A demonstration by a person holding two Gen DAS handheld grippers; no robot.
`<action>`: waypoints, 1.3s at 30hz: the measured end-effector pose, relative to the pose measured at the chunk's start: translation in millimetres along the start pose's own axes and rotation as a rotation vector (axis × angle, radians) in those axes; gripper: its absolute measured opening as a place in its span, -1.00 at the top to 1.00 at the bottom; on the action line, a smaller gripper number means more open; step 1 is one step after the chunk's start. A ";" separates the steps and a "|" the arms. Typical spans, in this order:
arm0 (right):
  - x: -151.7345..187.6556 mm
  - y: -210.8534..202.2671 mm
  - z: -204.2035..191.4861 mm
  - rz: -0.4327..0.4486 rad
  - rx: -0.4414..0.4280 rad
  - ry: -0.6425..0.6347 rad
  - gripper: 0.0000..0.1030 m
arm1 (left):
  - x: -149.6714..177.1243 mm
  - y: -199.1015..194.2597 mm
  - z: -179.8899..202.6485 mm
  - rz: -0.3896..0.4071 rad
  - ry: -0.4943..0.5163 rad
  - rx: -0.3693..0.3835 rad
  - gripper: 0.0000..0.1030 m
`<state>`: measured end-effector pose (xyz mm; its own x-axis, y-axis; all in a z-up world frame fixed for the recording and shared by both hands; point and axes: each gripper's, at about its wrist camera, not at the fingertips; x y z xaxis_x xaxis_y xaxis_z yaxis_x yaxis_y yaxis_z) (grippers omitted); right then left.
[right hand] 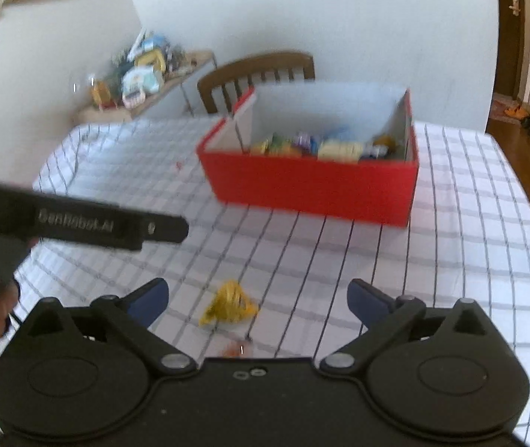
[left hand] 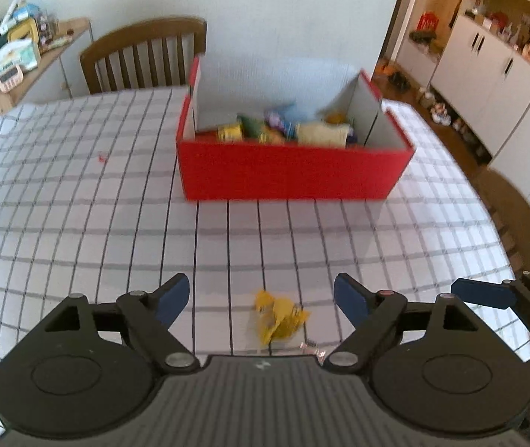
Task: Organize snacks
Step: 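Withdraw both tools from the box toward the yellow bag and clear pastry, then grasp the yellow bag with the left tool while the right tool grasps the clear pastry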
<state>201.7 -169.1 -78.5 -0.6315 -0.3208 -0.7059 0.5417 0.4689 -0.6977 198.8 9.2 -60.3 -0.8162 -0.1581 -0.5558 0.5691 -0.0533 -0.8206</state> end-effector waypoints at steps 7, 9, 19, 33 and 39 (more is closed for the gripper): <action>26.0 24.3 -3.7 -0.076 -0.001 0.036 -0.92 | 21.8 31.2 -2.7 -0.085 0.001 -0.028 -0.65; 31.0 31.5 -7.2 -0.094 0.002 0.045 -0.90 | 25.6 39.5 -3.1 -0.098 0.008 -0.040 -0.65; 41.4 64.9 -30.4 -0.177 0.010 -0.012 -0.58 | 32.3 72.2 -0.2 -0.142 0.034 -0.093 -0.65; 45.6 89.8 -47.2 -0.235 0.013 -0.077 -0.10 | 29.7 99.8 -6.6 -0.193 -0.028 -0.060 -0.37; 45.8 90.8 -48.0 -0.236 0.033 -0.099 0.10 | 25.7 102.1 -3.3 -0.194 -0.031 -0.037 -0.13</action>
Point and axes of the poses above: each gripper's, at about its wrist camera, not at the fingertips, and y roughly the way its jaws point, z to its right, x to its underside, and after that the axes turned 4 degrees about -y, right-handed
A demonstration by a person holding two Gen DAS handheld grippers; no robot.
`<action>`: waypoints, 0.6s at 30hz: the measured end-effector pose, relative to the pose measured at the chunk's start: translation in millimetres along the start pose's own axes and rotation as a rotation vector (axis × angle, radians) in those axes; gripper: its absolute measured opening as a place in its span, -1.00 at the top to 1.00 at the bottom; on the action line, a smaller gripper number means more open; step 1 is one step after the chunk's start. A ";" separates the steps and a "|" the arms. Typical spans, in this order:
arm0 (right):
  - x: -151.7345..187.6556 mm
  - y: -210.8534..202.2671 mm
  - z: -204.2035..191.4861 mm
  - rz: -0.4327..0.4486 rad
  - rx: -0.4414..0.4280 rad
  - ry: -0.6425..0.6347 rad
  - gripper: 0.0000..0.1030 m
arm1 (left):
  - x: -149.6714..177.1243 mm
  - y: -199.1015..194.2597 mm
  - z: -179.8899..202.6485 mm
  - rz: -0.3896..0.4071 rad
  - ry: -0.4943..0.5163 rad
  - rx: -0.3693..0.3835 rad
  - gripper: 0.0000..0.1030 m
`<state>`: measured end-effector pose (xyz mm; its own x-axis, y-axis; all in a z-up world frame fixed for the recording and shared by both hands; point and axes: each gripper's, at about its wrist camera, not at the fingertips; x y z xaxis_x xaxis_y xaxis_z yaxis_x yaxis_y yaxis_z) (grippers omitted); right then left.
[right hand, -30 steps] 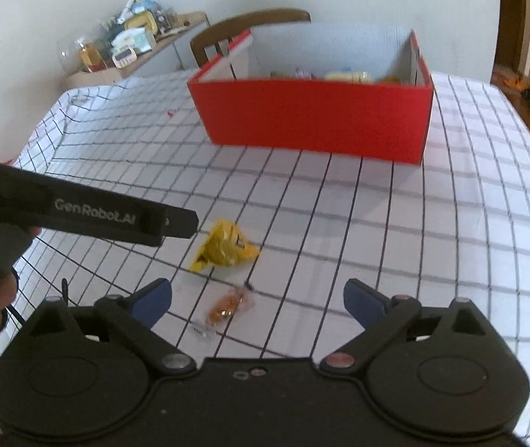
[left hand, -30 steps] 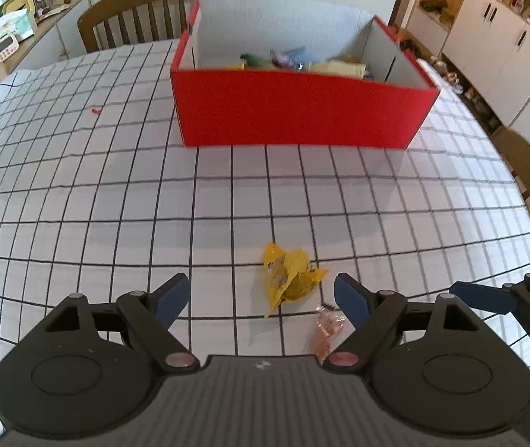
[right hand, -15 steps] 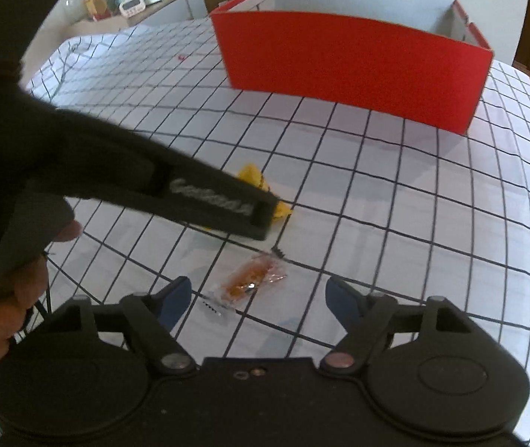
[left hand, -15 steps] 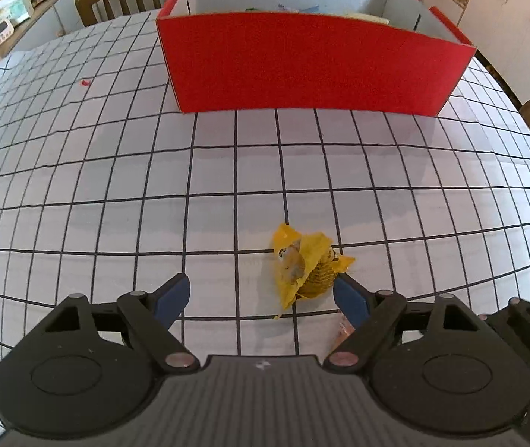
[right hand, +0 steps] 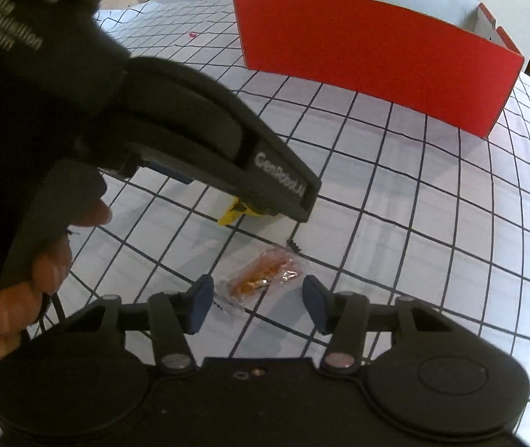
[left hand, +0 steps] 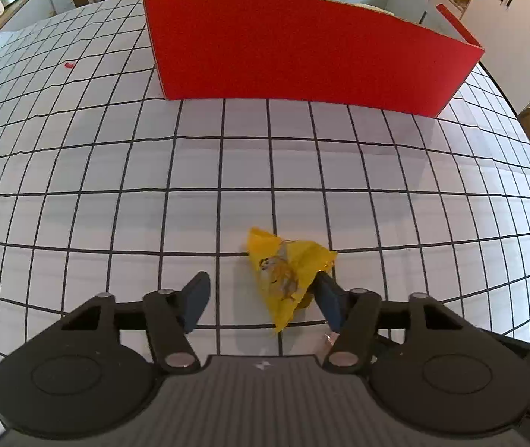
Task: Organize snacks
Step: 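Grasp the yellow bag with the left tool while the right tool grasps the clear pastry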
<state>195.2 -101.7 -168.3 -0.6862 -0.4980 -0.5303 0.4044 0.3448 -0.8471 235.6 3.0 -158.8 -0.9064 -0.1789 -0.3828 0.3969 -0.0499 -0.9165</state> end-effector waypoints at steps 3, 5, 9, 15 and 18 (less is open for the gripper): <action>0.6 -1.0 0.7 -0.001 -0.002 0.010 0.30 | -0.3 1.1 0.2 -0.003 -0.002 0.013 0.03; 2.4 -2.6 3.1 -0.003 -0.004 0.019 0.46 | -0.3 1.4 -0.3 -0.002 -0.007 0.018 0.21; 6.7 -5.6 10.9 -0.005 -0.006 0.037 0.70 | 1.3 -2.3 -2.7 0.005 -0.023 0.028 0.42; 12.9 -11.8 20.2 0.007 -0.011 0.069 0.82 | 6.1 -10.0 -9.4 0.024 -0.039 0.019 0.48; 8.8 -14.6 20.0 0.020 -0.012 0.080 0.83 | 6.8 -18.4 -14.1 0.036 -0.053 0.027 0.48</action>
Point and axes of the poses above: each gripper's, at about its wrist camera, not at the fingertips, and y roughly the way its jaws point, z to its right, x to its underside, and after that the axes turned 4 degrees about -y, right-handed
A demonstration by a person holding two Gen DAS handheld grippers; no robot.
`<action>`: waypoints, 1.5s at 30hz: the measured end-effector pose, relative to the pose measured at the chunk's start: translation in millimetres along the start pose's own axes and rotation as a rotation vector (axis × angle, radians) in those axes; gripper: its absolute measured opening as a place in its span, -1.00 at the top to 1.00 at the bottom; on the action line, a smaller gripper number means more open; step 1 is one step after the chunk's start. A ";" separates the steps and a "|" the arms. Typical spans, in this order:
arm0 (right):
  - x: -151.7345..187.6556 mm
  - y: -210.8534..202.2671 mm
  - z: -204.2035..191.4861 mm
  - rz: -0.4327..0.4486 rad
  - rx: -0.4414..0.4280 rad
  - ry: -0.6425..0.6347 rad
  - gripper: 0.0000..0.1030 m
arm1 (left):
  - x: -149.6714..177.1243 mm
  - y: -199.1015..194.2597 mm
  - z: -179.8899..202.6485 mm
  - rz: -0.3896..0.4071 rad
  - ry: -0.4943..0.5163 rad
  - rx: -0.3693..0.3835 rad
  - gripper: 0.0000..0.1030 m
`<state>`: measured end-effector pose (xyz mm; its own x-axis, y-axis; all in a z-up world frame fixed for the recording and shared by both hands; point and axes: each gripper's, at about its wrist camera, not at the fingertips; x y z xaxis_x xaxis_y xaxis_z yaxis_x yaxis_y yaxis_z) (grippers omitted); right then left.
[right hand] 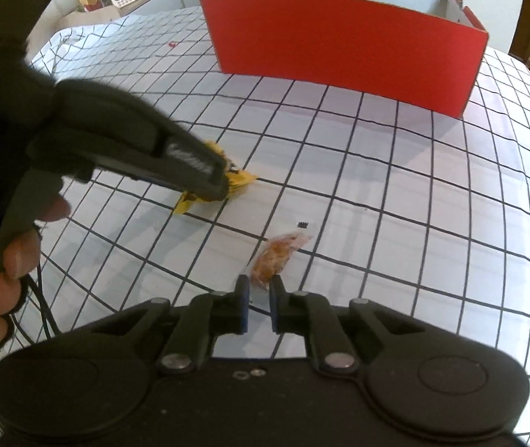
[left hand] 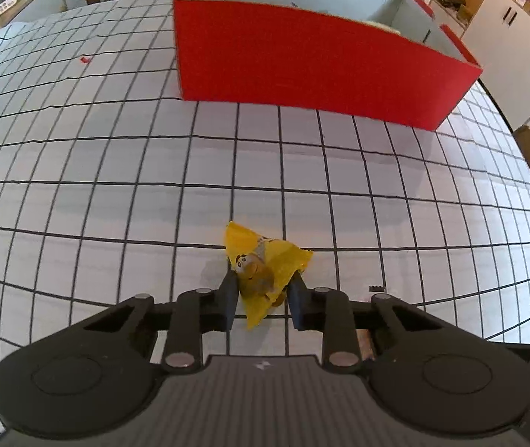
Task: Organize snacks
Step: 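Grasp the yellow bag with the left tool while the right tool grasps the clear pastry, then carry the yellow bag and clear pastry over the red box and lower them in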
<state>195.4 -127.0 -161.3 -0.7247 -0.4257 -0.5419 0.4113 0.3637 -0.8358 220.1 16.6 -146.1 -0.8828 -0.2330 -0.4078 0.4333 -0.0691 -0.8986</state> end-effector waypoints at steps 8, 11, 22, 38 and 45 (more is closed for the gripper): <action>-6.9 -25.9 1.2 0.061 -0.013 0.006 0.86 | 0.0 -34.5 -9.2 0.052 -0.027 0.047 0.48; -9.9 -29.8 -0.8 0.067 -0.006 -0.012 0.85 | -0.7 -42.3 -11.6 0.064 -0.038 0.051 0.48; -1.8 -8.5 10.2 0.028 0.010 0.116 0.04 | 9.6 -42.1 -15.5 0.059 -0.041 0.023 0.48; -12.9 16.7 -5.8 0.002 0.161 0.013 0.64 | 10.3 -34.9 -20.0 0.043 -0.049 0.002 0.48; -12.6 2.0 5.2 0.025 0.132 0.039 0.72 | 12.6 -39.7 -18.2 0.045 -0.048 0.014 0.48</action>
Point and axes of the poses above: each gripper's, at about its wrist camera, not at the fingertips, and y roughly the way its jaws point, z to its right, x to its underside, and after that the axes turned 4 degrees about -y, right-handed
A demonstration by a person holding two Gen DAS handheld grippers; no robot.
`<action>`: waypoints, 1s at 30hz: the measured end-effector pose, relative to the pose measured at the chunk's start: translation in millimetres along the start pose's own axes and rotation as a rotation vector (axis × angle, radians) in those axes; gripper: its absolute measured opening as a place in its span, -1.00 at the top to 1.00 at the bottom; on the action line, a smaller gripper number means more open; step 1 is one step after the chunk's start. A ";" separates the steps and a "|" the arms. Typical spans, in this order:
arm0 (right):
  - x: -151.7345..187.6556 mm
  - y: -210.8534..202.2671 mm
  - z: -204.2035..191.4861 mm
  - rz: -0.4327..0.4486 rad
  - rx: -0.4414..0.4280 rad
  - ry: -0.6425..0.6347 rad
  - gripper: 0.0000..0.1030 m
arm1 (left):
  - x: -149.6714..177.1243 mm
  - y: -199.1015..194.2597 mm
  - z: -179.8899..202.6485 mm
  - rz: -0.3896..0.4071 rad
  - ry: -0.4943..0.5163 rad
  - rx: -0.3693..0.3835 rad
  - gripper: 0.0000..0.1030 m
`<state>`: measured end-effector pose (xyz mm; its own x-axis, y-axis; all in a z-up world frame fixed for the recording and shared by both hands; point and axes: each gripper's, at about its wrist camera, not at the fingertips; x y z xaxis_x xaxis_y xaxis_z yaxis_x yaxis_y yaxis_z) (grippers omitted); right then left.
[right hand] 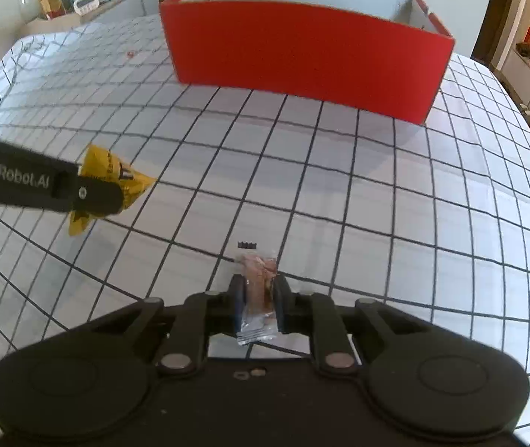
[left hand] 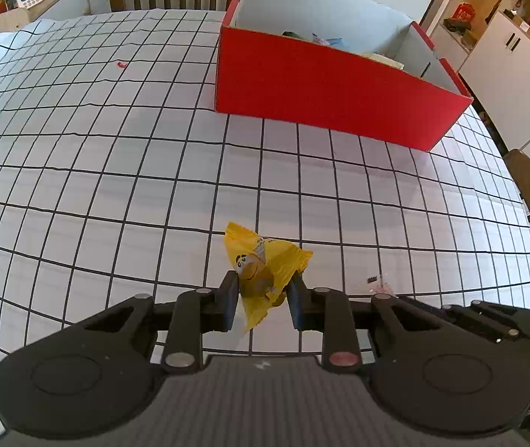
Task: Organize snacks
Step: 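Carry the yellow bag and clear pastry over the red box and lower them in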
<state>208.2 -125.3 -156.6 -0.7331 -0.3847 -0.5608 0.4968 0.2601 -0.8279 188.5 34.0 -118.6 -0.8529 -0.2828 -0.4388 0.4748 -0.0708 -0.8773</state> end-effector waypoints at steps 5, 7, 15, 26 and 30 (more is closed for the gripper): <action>-8.4 -28.1 5.9 0.048 -0.049 0.016 0.72 | -2.0 -16.1 4.8 0.020 0.005 0.009 0.48; -13.9 -40.5 8.7 0.069 -0.068 0.025 0.72 | -5.4 -25.5 6.7 0.037 0.005 0.021 0.48; -41.7 -81.9 16.4 0.173 -0.100 0.008 0.72 | -26.8 -64.1 20.9 0.118 0.016 0.046 0.48; -82.2 -116.3 31.0 0.290 -0.099 -0.006 0.72 | -68.5 -94.0 49.8 0.204 0.059 0.043 0.48; -100.3 -122.4 38.7 0.318 -0.093 -0.010 0.72 | -86.6 -97.1 61.0 0.225 0.072 0.039 0.48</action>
<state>239.0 -152.7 1.0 -0.5431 -0.2796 -0.7917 0.6553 0.4484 -0.6079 229.5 7.0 16.5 -0.7375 -0.2269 -0.6361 0.6612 -0.0508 -0.7485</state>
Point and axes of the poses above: each gripper's, at about its wrist camera, not at the fingertips, and y roughly the way its jaws point, z to its right, x to its underside, and after that the axes turned 4 degrees about -y, right-handed
